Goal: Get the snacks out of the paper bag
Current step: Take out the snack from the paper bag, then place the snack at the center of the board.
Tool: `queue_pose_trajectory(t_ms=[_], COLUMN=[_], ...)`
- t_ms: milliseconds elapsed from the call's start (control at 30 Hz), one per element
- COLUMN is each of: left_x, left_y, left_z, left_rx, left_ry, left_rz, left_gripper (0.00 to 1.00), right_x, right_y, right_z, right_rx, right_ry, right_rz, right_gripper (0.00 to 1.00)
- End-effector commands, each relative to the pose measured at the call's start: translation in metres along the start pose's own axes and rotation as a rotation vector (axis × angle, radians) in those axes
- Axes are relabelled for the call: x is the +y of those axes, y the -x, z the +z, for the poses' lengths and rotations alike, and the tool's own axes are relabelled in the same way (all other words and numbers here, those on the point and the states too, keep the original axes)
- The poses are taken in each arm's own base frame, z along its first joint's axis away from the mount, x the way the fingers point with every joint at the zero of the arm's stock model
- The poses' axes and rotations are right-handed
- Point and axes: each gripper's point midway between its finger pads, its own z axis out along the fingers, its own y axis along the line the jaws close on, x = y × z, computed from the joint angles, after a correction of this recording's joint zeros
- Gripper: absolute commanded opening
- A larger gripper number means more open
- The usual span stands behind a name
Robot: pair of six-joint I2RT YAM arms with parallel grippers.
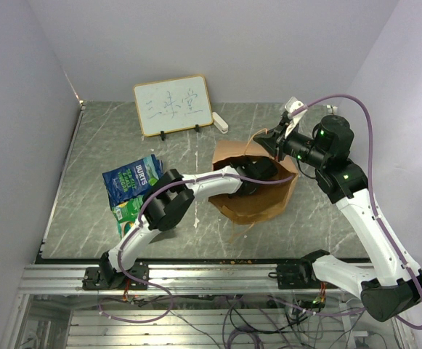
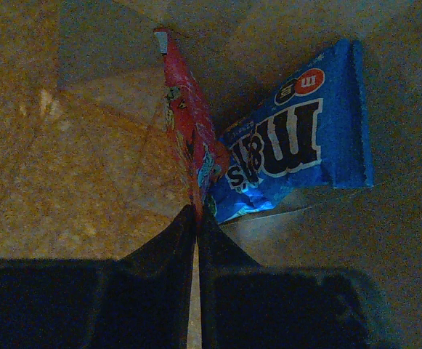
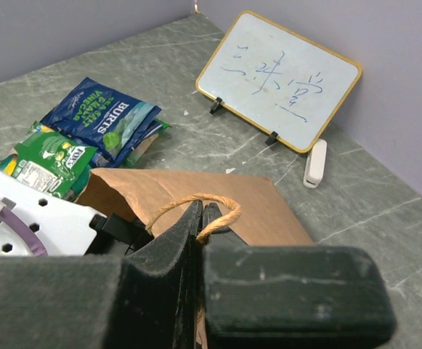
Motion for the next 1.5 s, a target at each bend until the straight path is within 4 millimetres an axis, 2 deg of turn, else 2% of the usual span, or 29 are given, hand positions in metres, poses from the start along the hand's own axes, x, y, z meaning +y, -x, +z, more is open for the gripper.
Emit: queue_pose_trajectory(t_ms=[0, 67, 267, 500, 633, 700, 767, 833, 900, 967, 1067, 1133, 1200, 1267, 1333, 1467], left_x=[0.023, 0.024, 0.032, 0.042, 0.045, 0.048, 0.062, 0.08, 0.103, 0.123, 0.157, 0.18, 0.2, 0.216, 0.222, 0.208], left_y=[0.015, 0.017, 0.023, 0.02, 0.007, 0.003, -0.002, -0.01, -0.02, -0.027, -0.039, -0.05, -0.074, -0.106, -0.132, -0.163], left_z=[-0.019, -0.028, -0.084, -0.174, -0.223, -0.255, -0.289, -0.314, -0.334, -0.345, -0.348, -0.339, -0.315, -0.289, -0.267, -0.221], left_rx=[-0.058, -0.065, -0.155, -0.323, -0.424, -0.501, -0.597, -0.672, -0.724, -0.745, -0.737, -0.716, -0.629, -0.511, -0.408, -0.206], left_ry=[0.005, -0.006, -0.078, -0.347, -0.531, -0.653, -0.736, -0.774, -0.774, -0.76, -0.681, -0.609, -0.494, -0.362, -0.295, -0.348], left_rz=[-0.083, -0.093, -0.19, -0.298, -0.369, -0.41, -0.474, -0.546, -0.618, -0.678, -0.795, -0.886, -1.001, -1.13, -1.215, -1.307], left_gripper=[0.08, 0.07, 0.07, 0.07, 0.07, 0.07, 0.07, 0.07, 0.07, 0.07, 0.07, 0.07, 0.07, 0.07, 0.07, 0.07], right_x=[0.004, 0.004, -0.005, -0.027, -0.033, -0.036, -0.038, -0.039, -0.041, -0.04, -0.038, -0.038, -0.036, -0.036, -0.035, -0.033], right_y=[0.017, 0.018, 0.019, 0.014, 0.01, 0.009, 0.008, 0.006, 0.005, 0.003, 0.003, 0.003, 0.005, 0.005, 0.007, 0.007], right_z=[-0.003, -0.003, -0.004, -0.008, -0.011, -0.012, -0.013, -0.013, -0.013, -0.013, -0.012, -0.013, -0.013, -0.013, -0.015, -0.015], right_rx=[-0.057, -0.058, -0.058, -0.041, -0.034, -0.033, -0.033, -0.028, -0.022, -0.019, -0.018, -0.022, -0.025, -0.025, -0.027, -0.031], right_ry=[0.009, 0.006, -0.039, -0.173, -0.215, -0.233, -0.248, -0.254, -0.258, -0.255, -0.244, -0.241, -0.235, -0.232, -0.231, -0.22], right_rz=[-0.02, -0.021, -0.036, -0.024, -0.019, -0.021, -0.026, -0.032, -0.036, -0.039, -0.044, -0.046, -0.049, -0.053, -0.058, -0.059], right_gripper=[0.0, 0.0, 0.0, 0.0, 0.0, 0.0, 0.0, 0.0, 0.0, 0.0, 0.0, 0.0, 0.0, 0.0, 0.0, 0.0])
